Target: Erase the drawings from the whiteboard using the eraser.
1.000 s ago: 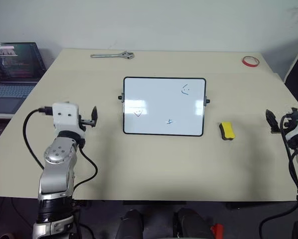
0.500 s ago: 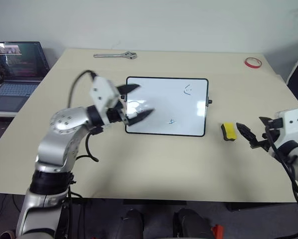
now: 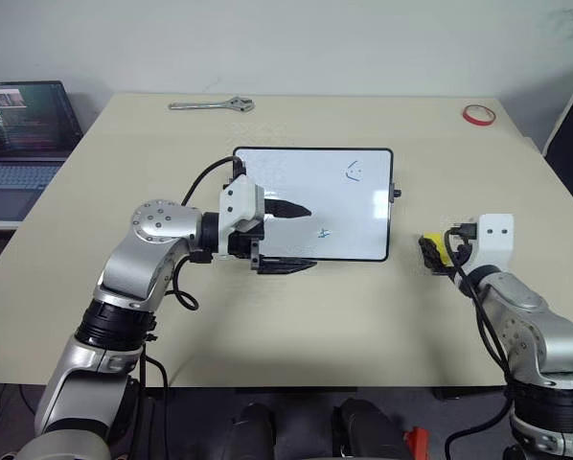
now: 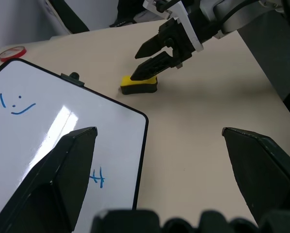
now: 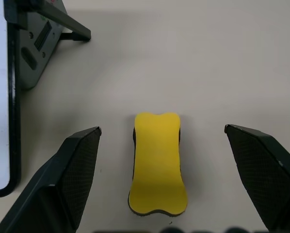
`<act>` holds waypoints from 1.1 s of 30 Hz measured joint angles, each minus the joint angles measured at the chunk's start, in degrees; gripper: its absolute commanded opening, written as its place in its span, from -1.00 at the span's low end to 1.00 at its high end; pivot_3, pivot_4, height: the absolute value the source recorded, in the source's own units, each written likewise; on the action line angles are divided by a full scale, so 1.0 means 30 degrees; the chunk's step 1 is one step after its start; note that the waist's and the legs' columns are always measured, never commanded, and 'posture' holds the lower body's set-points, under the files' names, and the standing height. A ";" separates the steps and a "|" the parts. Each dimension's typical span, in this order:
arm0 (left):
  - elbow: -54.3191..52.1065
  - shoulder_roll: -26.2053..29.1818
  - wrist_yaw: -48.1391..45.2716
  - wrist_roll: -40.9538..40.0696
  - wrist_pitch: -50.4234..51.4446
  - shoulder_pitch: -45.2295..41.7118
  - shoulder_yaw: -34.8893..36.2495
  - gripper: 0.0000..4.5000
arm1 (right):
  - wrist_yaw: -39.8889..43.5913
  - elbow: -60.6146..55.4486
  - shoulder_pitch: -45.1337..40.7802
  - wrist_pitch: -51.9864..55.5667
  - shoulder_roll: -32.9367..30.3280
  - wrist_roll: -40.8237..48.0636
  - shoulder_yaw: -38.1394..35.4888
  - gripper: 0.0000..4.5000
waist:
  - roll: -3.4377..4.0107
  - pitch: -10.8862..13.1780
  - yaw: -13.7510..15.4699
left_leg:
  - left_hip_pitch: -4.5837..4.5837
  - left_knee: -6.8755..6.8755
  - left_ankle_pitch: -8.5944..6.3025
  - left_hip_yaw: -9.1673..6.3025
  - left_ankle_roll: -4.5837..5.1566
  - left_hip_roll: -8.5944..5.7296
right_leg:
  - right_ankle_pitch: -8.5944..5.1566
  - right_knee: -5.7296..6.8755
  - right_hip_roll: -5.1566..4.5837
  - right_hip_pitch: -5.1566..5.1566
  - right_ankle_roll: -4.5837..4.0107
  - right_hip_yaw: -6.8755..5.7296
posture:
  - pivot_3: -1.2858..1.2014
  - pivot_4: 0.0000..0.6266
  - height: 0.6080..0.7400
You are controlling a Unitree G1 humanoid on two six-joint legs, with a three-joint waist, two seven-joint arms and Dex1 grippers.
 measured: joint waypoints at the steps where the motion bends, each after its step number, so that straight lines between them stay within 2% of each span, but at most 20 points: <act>1: 0.0171 0.0002 -0.0073 0.0097 -0.0091 -0.0006 0.0000 1.00 | 0.0080 0.0274 -0.0111 -0.0214 0.0025 -0.0230 0.0165 0.99 | 0.0000 0.0000 -0.0004 | 0.0000 0.0000 0.0000 0.0001 0.0000 0.0001 | 0.0000 0.0000 0.0001 0.0001 0.0000 0.0001 | 0.03 -0.52 1.00; 5: 0.0666 0.0014 -0.0266 0.0610 -0.0527 -0.0193 0.0001 1.00 | 0.0290 0.2194 -0.0783 -0.1394 0.0020 -0.1262 0.0599 0.99 | 0.0000 0.0000 -0.0013 | -0.0002 0.0002 0.0000 0.0004 0.0000 -0.0001 | 0.0000 0.0001 0.0001 -0.0001 0.0000 0.0000 | 0.03 -0.52 1.00; 14: 0.1054 0.0129 -0.0182 0.1116 -0.0895 -0.0151 0.0158 1.00 | 0.0969 0.3502 -0.0824 -0.2363 0.0183 -0.2078 0.0693 0.99 | 0.0001 0.0001 -0.0017 | -0.0003 0.0000 -0.0001 0.0002 0.0001 0.0002 | 0.0001 0.0007 0.0000 -0.0006 -0.0001 0.0002 | 0.03 -0.52 1.00; 24: 0.1052 0.0146 0.0189 0.1305 -0.1080 0.0119 0.0277 1.00 | 0.1290 0.3588 -0.0822 -0.2334 0.0331 -0.2421 0.0789 -0.52 | 0.0002 0.0001 -0.0017 | -0.0004 0.0002 -0.0001 0.0000 0.0002 0.0002 | 0.0001 0.0008 -0.0002 -0.0006 -0.0002 0.0001 | 0.03 -0.52 1.00; 33: 0.0840 0.0083 0.0946 0.1212 -0.0372 0.0457 0.0310 1.00 | 0.1847 0.3091 -0.0768 -0.1824 0.0184 -0.2678 0.0788 -0.56 | 0.0002 0.0001 -0.0014 | -0.0005 0.0004 -0.0001 -0.0002 0.0002 0.0004 | 0.0001 0.0012 -0.0003 -0.0006 -0.0002 0.0002 | 0.03 -0.52 1.00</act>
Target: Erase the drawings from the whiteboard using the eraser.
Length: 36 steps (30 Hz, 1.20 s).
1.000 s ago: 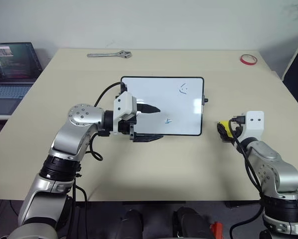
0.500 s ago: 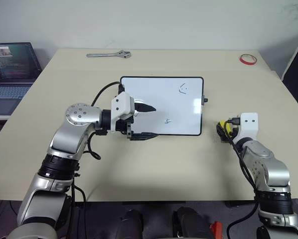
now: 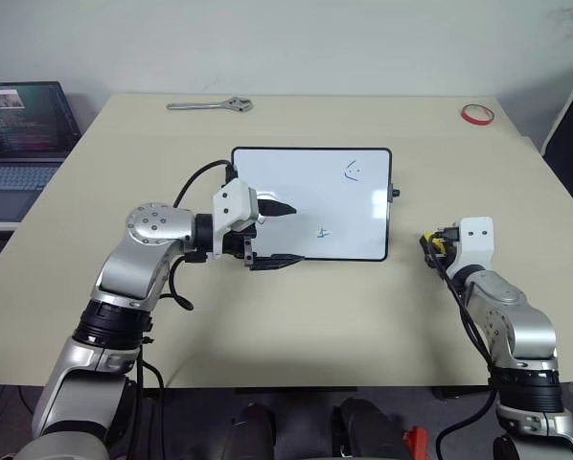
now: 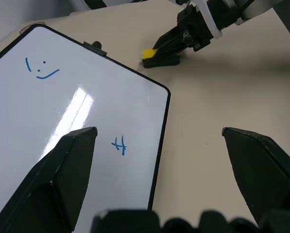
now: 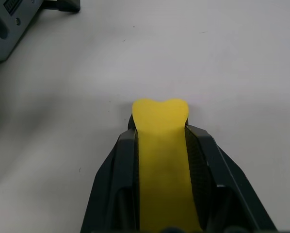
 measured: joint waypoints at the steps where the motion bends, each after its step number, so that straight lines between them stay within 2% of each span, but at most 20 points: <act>1: -0.0059 -0.0010 0.0120 -0.0020 0.0138 0.0071 0.0028 1.00 | 0.0145 -0.0387 0.0086 0.0160 -0.0066 0.0036 0.0000 -0.56 | 0.0000 0.0000 0.0001 | -0.0001 0.0000 0.0000 -0.0005 0.0000 0.0001 | 0.0000 0.0000 0.0000 0.0000 0.0000 -0.0002 | 0.03 -0.52 1.00; 11: -0.0414 0.0138 0.2715 0.0862 0.2101 0.0047 0.0387 1.00 | 0.3635 -0.7520 0.0963 0.3374 -0.2067 0.3952 -0.0329 -0.56 | -0.0001 0.0000 0.0002 | 0.0000 0.0014 0.0000 -0.0026 0.0001 -0.0005 | 0.0000 0.0004 -0.0001 0.0010 0.0001 -0.0020 | 0.03 -0.52 1.00; 17: 0.0024 -0.0358 0.4169 0.1019 0.2753 -0.1466 0.0710 1.00 | 0.3848 -0.8101 -0.1790 0.3314 -0.2815 0.3848 0.0790 -0.56 | -0.0001 0.0000 -0.0011 | 0.0002 0.0019 0.0001 -0.0025 0.0002 -0.0007 | 0.0000 0.0007 0.0001 0.0009 0.0002 -0.0023 | 0.03 -0.52 1.00; 24: 0.0354 -0.0890 0.4588 0.0756 0.3066 -0.1825 0.0919 1.00 | 0.2748 -0.4353 -0.5287 0.0310 -0.1478 0.0657 0.3934 -0.56 | -0.0001 0.0000 -0.0085 | -0.0008 0.0009 0.0002 -0.0022 0.0001 0.0001 | 0.0001 0.0001 -0.0020 -0.0005 0.0000 -0.0021 | 0.03 -0.52 1.00; 28: 0.0602 -0.0694 0.4598 0.0884 0.3053 -0.1761 0.0900 1.00 | 0.2011 0.0001 -0.7768 -0.2229 -0.0109 -0.1827 0.5763 -0.56 | -0.0001 0.0000 -0.0144 | -0.0002 0.0015 0.0002 -0.0007 0.0000 0.0003 | 0.0003 0.0021 -0.0026 -0.0019 -0.0003 -0.0019 | 0.03 -0.52 1.00; 31: 0.0301 -0.0526 0.4558 0.0975 0.3042 -0.1474 0.0850 1.00 | 0.1933 0.2616 -0.9075 -0.3680 0.0665 -0.2867 0.6502 -0.56 | -0.0001 0.0000 -0.0132 | -0.0014 0.0008 0.0002 -0.0009 -0.0001 0.0008 | 0.0004 0.0018 -0.0032 -0.0034 -0.0005 -0.0019 | 0.03 -0.52 1.00; 36: -0.0316 -0.0269 0.4611 0.1094 0.3119 -0.0850 0.0843 1.00 | 0.2112 0.5546 -0.9711 -0.5085 0.1083 -0.3945 0.6595 -0.56 | -0.0001 0.0000 -0.0009 | -0.0041 0.0012 0.0003 -0.0016 -0.0001 0.0023 | 0.0004 0.0011 -0.0063 -0.0045 -0.0004 -0.0020 | 0.03 -0.52 1.00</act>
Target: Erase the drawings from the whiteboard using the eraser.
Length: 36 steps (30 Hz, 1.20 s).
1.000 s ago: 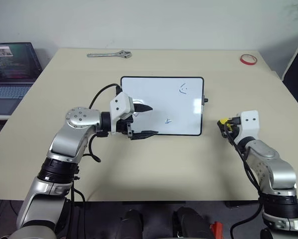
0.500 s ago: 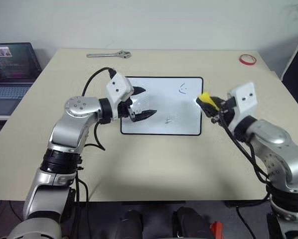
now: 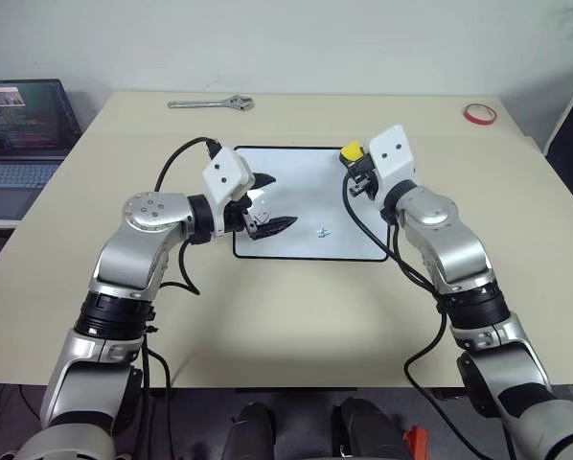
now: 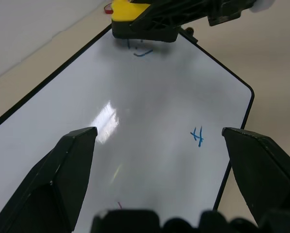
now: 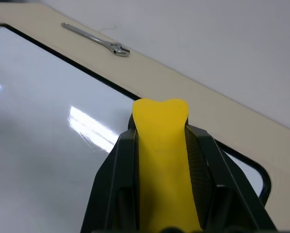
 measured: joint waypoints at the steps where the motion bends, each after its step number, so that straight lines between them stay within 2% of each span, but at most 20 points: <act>1: -0.0140 0.0002 0.0007 0.0001 0.0111 0.0074 -0.0001 1.00 | 0.0254 0.0394 -0.0018 -0.0038 0.0000 -0.0080 0.0043 -0.56 | 0.0000 0.0000 0.0017 | 0.0001 0.0002 0.0000 0.0000 0.0000 0.0000 | 0.0000 0.0002 -0.0001 0.0001 0.0000 0.0001 | 0.03 -0.52 1.00; 10: -0.0712 0.0080 0.0046 0.0024 0.0211 0.0314 0.0009 1.00 | 0.3824 -0.0398 0.0419 0.1030 -0.0772 -0.0049 0.0708 -0.56 | 0.0000 -0.0001 -0.0024 | 0.0057 0.0029 0.0003 0.0001 0.0004 -0.0013 | 0.0001 0.0088 0.0010 0.0019 -0.0002 -0.0001 | 0.03 -0.52 1.00; 18: -0.0724 0.0103 0.0035 0.0027 0.0191 0.0428 0.0016 1.00 | 0.1126 0.2599 -0.1343 -0.1189 -0.0135 -0.1866 0.0143 -0.56 | -0.0001 -0.0001 -0.0085 | 0.0056 0.0066 0.0008 0.0003 0.0008 -0.0016 | 0.0000 0.0146 0.0010 0.0008 -0.0002 0.0006 | 0.03 -0.52 1.00; 21: -0.0725 0.0094 0.0047 0.0030 0.0202 0.0427 0.0014 1.00 | 0.1447 0.2736 -0.1345 -0.1287 -0.0002 -0.1955 0.0165 -0.56 | -0.0001 -0.0001 -0.0096 | 0.0058 0.0066 0.0008 0.0009 0.0008 -0.0015 | 0.0000 0.0147 0.0008 0.0007 -0.0002 0.0005 | 0.03 -0.52 1.00; 30: -0.0751 0.0075 0.0035 0.0035 0.0193 0.0424 0.0011 1.00 | 0.4834 0.0512 0.0102 0.0309 -0.1038 -0.1832 0.0818 -0.56 | -0.0004 -0.0004 -0.0105 | 0.0100 0.0129 0.0012 0.0002 0.0014 -0.0019 | -0.0002 0.0243 0.0018 0.0029 0.0000 0.0002 | 0.03 -0.52 1.00; 36: -0.0749 0.0074 -0.0020 0.0037 0.0137 0.0425 0.0008 1.00 | 0.2944 0.1957 -0.0624 -0.0966 -0.0916 -0.2506 0.0518 -0.56 | -0.0004 -0.0003 -0.0113 | 0.0092 0.0184 0.0012 -0.0003 0.0014 -0.0020 | -0.0001 0.0271 0.0023 0.0030 -0.0001 0.0005 | 0.03 -0.52 1.00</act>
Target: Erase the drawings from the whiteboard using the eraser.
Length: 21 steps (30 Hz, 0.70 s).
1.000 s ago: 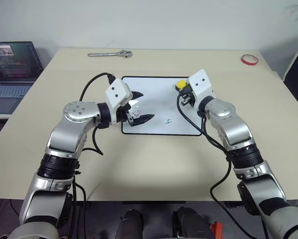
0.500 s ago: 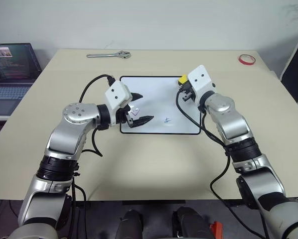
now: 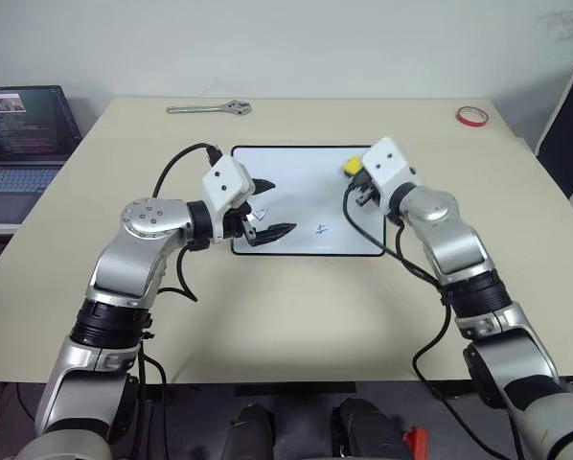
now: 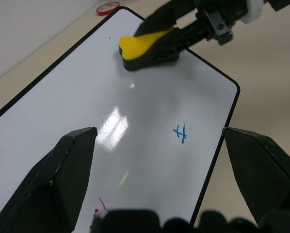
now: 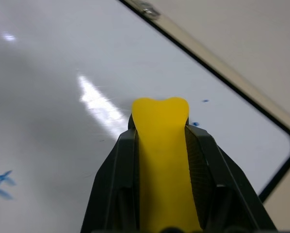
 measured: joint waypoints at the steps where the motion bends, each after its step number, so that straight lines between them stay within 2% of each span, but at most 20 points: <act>1: -0.0001 -0.0001 -0.0003 0.0004 -0.0008 0.0000 0.0000 1.00 | -0.0815 0.0609 -0.0383 -0.0322 -0.0011 -0.0256 -0.0488 -0.56 | 0.0000 0.0000 0.0002 | -0.0009 0.0005 0.0000 -0.0003 0.0000 0.0000 | 0.0000 -0.0003 0.0000 0.0000 0.0000 0.0002 | 0.03 -0.52 1.00; 3: -0.0005 0.0001 -0.0002 0.0002 -0.0007 0.0001 -0.0002 1.00 | -0.0931 0.0739 -0.0377 -0.0514 0.0005 -0.0439 -0.0667 -0.56 | 0.0000 0.0000 0.0015 | -0.0027 0.0004 -0.0001 -0.0013 0.0001 -0.0001 | -0.0001 -0.0015 0.0000 -0.0003 0.0001 0.0006 | 0.03 -0.52 1.00; 12: -0.0734 0.0004 0.0081 -0.0019 0.0487 0.0047 -0.0004 1.00 | 0.2797 -0.1631 0.1287 0.0364 -0.1266 -0.0606 0.1038 -0.56 | -0.0001 0.0000 -0.0025 | 0.0051 0.0015 -0.0001 -0.0012 0.0002 0.0005 | -0.0002 0.0001 0.0012 0.0054 0.0004 0.0005 | 0.03 -0.52 1.00; 21: -0.1168 0.0028 0.0204 -0.0020 0.0870 0.0136 -0.0022 1.00 | -0.0623 0.0700 -0.0112 -0.1478 -0.0526 -0.2010 0.0464 -0.56 | -0.0001 0.0001 0.0020 | 0.0019 0.0016 0.0000 -0.0024 0.0002 -0.0001 | 0.0000 -0.0012 0.0013 0.0048 0.0001 0.0000 | 0.03 -0.52 1.00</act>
